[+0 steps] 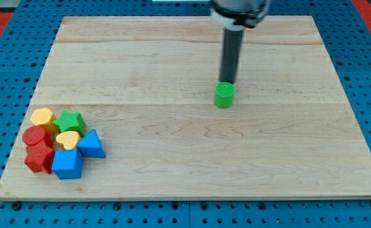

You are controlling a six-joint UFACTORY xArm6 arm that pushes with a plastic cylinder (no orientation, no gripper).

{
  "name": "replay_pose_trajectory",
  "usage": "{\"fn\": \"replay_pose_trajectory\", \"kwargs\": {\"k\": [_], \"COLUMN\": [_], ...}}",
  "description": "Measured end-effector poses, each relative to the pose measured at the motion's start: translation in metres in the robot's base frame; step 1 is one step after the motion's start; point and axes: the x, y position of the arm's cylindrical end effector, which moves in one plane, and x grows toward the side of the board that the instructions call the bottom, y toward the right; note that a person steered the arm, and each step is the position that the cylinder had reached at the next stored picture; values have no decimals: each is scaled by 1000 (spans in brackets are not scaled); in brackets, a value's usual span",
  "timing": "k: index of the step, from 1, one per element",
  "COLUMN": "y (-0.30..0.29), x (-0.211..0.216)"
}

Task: Push the green circle into the group of blocks

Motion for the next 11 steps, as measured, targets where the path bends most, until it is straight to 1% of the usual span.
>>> {"fn": "replay_pose_trajectory", "kwargs": {"k": [1,2,3,4,5,6,7,8,9,10,11], "y": [12,-75,-148,-113,-104,-161,-208,-221,-183,-175,-225], "x": [28,60,64,58,25,40,98,117,100,60,64]}}
